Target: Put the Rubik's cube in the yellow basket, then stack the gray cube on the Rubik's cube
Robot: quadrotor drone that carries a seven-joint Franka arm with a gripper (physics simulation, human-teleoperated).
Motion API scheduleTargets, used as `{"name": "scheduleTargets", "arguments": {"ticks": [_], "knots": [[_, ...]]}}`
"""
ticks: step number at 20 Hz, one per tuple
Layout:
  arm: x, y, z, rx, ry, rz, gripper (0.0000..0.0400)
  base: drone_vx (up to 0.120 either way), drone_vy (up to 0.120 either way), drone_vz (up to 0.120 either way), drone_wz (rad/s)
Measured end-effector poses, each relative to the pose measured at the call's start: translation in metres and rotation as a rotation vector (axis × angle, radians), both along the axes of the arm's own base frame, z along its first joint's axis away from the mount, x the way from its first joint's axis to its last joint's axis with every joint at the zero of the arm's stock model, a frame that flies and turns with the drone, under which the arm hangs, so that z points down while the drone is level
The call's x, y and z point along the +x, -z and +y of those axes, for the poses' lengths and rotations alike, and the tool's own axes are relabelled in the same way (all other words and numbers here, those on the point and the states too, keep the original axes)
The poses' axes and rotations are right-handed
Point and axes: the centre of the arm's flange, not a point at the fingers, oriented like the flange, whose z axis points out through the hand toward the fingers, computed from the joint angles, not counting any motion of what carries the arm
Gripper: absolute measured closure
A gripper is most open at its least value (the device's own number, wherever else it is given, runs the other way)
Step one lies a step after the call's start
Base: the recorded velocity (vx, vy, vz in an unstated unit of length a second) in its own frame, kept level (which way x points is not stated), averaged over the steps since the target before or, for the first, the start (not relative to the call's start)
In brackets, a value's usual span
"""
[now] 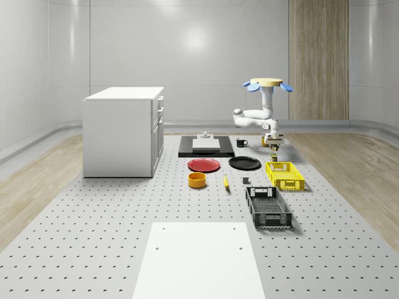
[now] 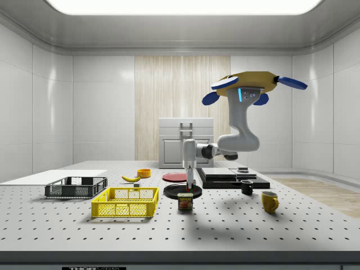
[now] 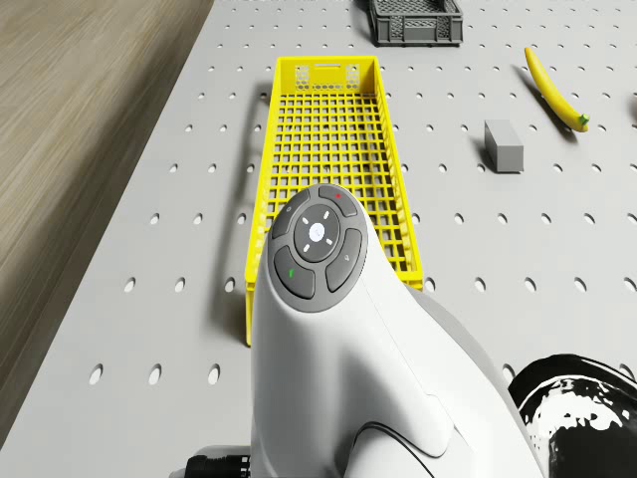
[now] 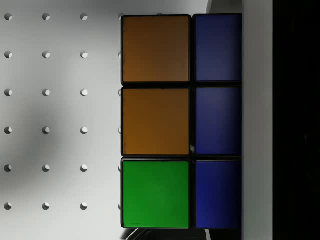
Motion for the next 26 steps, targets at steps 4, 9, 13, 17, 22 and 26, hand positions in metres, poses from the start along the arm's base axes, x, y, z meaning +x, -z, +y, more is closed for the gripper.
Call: {"name": "scheduleTargets", "arguments": {"ticks": [4,9,13,17,22,26], "knots": [[0.0,0.0,0.0,0.0,0.0,0.0,0.0075,0.12,0.0,0.0,0.0],[0.0,0.0,0.0,0.0,0.0,0.0,0.0075,0.12,0.0,0.0,0.0],[0.0,0.0,0.0,0.0,0.0,0.0,0.0075,0.12,0.0,0.0,0.0],[0.0,0.0,0.0,0.0,0.0,0.0,0.0075,0.12,0.0,0.0,0.0],[0.0,0.0,0.0,0.0,0.0,0.0,0.0075,0.12,0.0,0.0,0.0],[0.0,0.0,0.0,0.0,0.0,0.0,0.0075,0.12,0.0,0.0,0.0]]}}
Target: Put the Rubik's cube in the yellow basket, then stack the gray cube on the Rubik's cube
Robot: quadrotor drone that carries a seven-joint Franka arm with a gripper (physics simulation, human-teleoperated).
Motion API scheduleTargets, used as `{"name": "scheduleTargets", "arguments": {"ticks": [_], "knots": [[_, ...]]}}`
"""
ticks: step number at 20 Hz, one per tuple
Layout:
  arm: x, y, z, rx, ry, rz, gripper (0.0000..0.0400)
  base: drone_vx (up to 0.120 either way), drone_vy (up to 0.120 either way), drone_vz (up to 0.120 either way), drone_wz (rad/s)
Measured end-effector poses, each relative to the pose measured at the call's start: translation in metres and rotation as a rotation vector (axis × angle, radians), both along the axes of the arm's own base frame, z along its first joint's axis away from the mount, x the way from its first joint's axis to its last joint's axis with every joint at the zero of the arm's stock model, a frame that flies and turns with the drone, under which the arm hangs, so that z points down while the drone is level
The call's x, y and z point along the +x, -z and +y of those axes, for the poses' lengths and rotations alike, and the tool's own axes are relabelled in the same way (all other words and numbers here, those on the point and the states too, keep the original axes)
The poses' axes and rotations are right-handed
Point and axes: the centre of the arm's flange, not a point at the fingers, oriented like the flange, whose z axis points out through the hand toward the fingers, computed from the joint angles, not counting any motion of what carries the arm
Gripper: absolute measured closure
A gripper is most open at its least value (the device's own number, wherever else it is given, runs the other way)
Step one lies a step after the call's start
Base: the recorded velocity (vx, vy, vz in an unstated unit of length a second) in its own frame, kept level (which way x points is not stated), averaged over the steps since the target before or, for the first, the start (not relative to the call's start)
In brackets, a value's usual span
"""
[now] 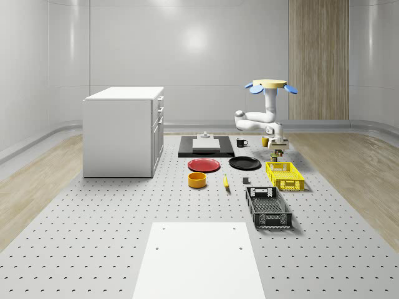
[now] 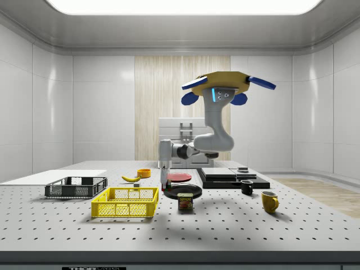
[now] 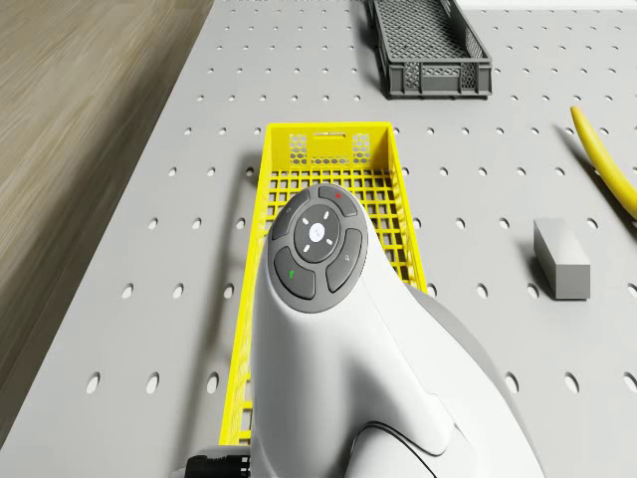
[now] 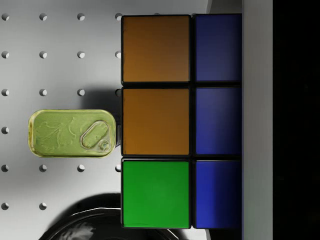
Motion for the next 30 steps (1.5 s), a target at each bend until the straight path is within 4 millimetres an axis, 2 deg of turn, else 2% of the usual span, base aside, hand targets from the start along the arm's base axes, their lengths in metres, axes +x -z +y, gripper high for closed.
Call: {"name": "scheduleTargets", "arguments": {"ticks": [15,20,26,30], "knots": [[0.0,0.0,0.0,0.0,0.0,0.0,0.0075,0.12,0.0,0.0,0.0],[0.0,0.0,0.0,0.0,0.0,0.0,0.0075,0.12,-0.096,0.0,0.0],[0.0,0.0,0.0,0.0,0.0,0.0,0.0075,0.12,0.0,0.0,0.0],[0.0,0.0,0.0,0.0,0.0,0.0,0.0075,0.12,0.0,-0.12,0.0]]}}
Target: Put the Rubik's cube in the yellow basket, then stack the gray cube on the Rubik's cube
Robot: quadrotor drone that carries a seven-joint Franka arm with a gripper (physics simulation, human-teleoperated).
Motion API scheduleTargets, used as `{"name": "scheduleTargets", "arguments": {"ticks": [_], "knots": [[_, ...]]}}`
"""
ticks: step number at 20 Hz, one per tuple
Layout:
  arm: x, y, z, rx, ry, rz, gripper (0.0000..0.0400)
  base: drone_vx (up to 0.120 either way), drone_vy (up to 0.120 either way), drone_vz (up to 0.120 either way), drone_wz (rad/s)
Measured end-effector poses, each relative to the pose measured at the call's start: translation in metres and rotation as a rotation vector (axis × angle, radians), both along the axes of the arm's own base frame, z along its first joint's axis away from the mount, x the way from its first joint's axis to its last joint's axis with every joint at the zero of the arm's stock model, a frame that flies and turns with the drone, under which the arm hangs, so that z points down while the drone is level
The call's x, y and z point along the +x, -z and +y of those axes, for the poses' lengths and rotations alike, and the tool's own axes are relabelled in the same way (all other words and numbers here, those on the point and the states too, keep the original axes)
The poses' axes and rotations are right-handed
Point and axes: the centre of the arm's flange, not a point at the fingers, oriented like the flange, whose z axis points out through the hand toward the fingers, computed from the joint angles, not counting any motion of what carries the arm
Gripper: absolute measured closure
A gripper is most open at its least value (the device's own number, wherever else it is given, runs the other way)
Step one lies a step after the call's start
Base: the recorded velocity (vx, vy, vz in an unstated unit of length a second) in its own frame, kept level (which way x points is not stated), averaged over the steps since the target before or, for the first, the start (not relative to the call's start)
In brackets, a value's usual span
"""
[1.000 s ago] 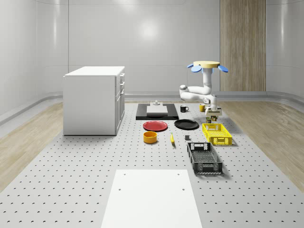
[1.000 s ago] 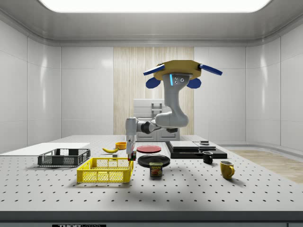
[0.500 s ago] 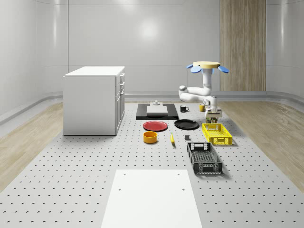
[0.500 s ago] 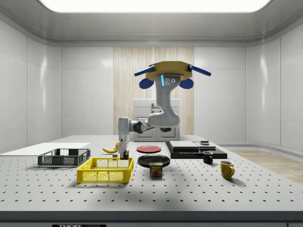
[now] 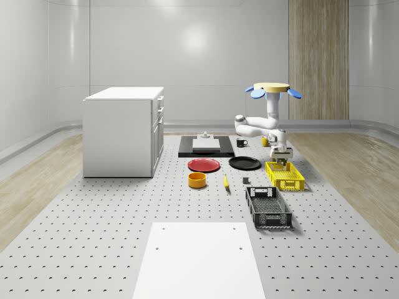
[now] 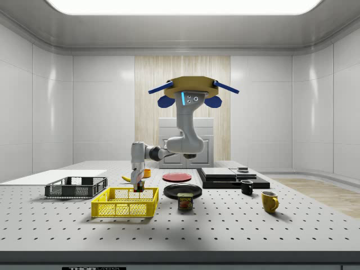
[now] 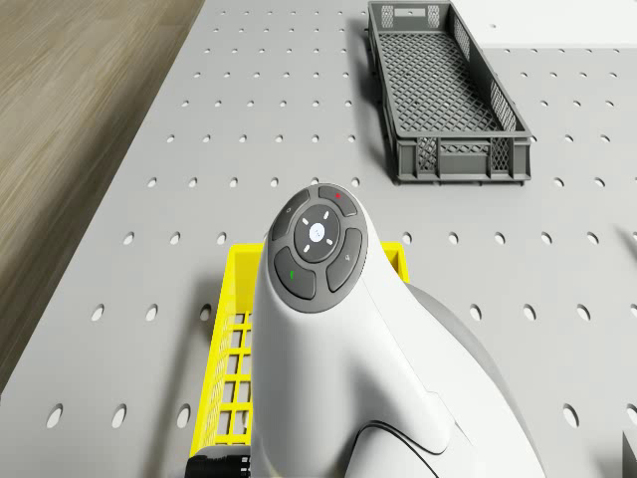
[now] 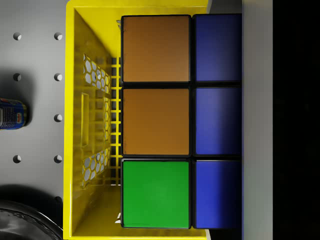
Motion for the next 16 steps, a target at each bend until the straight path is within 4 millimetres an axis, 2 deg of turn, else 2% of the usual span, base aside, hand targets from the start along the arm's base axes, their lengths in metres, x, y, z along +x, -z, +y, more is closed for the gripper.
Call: {"name": "scheduleTargets", "arguments": {"ticks": [2,5,9,16], "knots": [[0.0,0.0,0.0,0.0,0.0,0.0,0.0075,0.12,0.0,-0.1,0.0],[0.0,0.0,0.0,0.0,0.0,0.0,0.0075,0.12,0.0,0.0,0.0],[0.0,-0.008,0.0,0.0,0.0,0.0,0.0075,0.01,0.0,0.0,0.0],[0.0,-0.033,0.0,0.0,0.0,0.0,0.0075,0.0,0.0,0.0,0.0]]}}
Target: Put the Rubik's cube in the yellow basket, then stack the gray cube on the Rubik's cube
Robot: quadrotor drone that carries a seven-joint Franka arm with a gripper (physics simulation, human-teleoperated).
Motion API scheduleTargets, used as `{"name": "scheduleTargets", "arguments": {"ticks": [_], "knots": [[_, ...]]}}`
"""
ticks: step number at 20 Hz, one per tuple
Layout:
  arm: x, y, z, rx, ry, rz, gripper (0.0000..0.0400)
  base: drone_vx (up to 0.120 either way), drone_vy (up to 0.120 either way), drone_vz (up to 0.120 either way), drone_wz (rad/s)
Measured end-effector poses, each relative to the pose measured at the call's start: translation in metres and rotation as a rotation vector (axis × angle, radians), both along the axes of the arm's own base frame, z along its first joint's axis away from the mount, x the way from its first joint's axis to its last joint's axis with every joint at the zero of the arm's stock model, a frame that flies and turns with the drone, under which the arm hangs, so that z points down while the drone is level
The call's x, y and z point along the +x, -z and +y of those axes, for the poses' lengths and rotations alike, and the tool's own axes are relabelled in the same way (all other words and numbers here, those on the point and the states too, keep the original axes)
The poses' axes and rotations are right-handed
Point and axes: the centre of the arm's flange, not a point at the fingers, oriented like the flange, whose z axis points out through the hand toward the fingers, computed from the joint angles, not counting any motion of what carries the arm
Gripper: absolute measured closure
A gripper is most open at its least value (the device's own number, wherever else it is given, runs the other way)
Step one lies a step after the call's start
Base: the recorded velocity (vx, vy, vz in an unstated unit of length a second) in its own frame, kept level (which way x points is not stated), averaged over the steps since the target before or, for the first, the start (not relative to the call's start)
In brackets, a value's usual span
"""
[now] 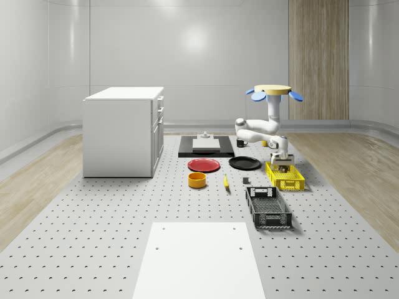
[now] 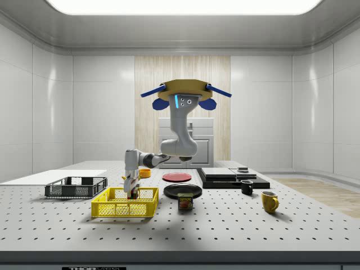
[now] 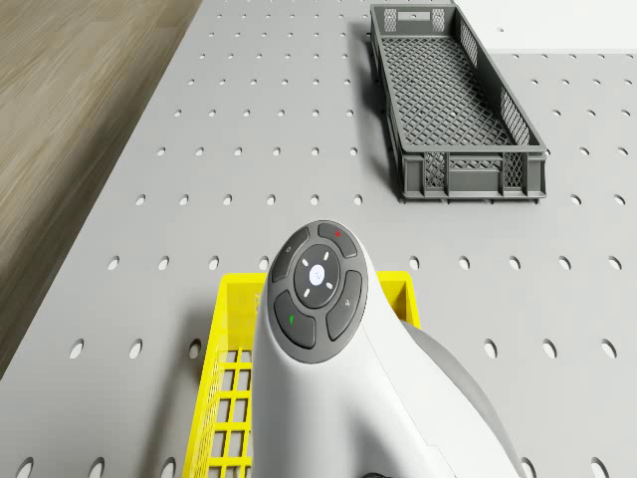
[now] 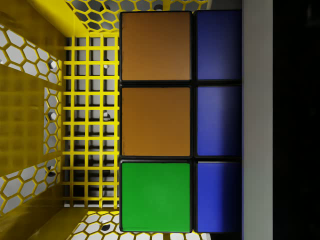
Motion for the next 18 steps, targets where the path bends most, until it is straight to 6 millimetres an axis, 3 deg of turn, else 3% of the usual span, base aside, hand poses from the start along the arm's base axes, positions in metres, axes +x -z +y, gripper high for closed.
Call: {"name": "scheduleTargets", "arguments": {"ticks": [10,13,18], "knots": [[0.0,-0.028,0.0,0.0,0.0,0.0,0.0075,0.0,0.0,0.0,0.0],[0.0,-0.031,0.0,0.0,0.0,0.0,0.0035,0.0,0.0,0.0,0.0],[0.0,-0.025,0.0,0.0,0.0,0.0,0.001,0.0,0.0,0.0,0.0]]}}
